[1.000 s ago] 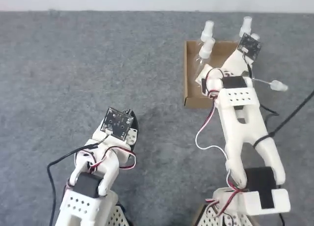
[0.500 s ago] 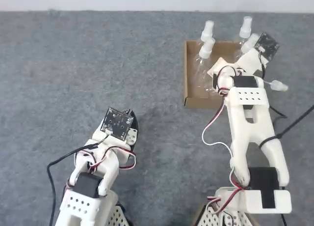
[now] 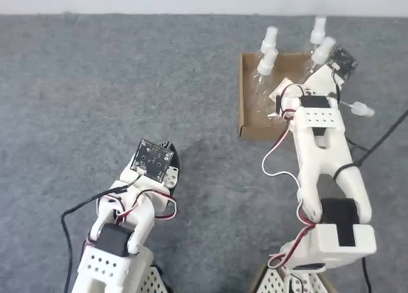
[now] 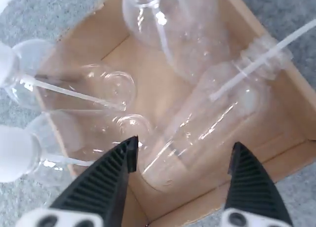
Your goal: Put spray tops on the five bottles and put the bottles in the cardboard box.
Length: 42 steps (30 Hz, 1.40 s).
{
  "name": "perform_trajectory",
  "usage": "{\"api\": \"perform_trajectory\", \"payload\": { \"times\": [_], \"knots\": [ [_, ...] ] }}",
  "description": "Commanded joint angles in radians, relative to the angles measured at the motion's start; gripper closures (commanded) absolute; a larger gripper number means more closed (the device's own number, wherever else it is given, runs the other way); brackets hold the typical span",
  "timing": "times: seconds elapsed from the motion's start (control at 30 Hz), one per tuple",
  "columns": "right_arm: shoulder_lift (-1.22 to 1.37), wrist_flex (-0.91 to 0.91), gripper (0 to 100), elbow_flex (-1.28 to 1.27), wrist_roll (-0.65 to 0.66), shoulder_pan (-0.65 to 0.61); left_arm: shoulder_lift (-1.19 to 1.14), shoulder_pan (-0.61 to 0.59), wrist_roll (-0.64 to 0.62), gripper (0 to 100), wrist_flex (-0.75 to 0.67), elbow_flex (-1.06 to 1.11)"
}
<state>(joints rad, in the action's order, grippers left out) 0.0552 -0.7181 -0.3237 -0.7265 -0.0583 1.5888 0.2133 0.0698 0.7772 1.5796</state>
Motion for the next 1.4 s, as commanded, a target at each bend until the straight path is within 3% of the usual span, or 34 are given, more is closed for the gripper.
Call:
{"api": "perform_trajectory", "payload": {
  "times": [0.0, 0.13, 1.37],
  "knots": [
    [-0.012, 0.021, 76.4, 0.071, -0.009, 0.018, 0.015, -0.006, 0.005, 99, -0.025, -0.015],
    [-0.012, 0.016, 76.4, 0.069, -0.058, 0.047, 0.015, -0.006, 0.005, 99, -0.025, -0.015],
    [0.085, 0.036, 76.8, 0.068, -0.066, 0.081, 0.015, -0.006, 0.005, 99, -0.025, -0.018]
  ]
}}
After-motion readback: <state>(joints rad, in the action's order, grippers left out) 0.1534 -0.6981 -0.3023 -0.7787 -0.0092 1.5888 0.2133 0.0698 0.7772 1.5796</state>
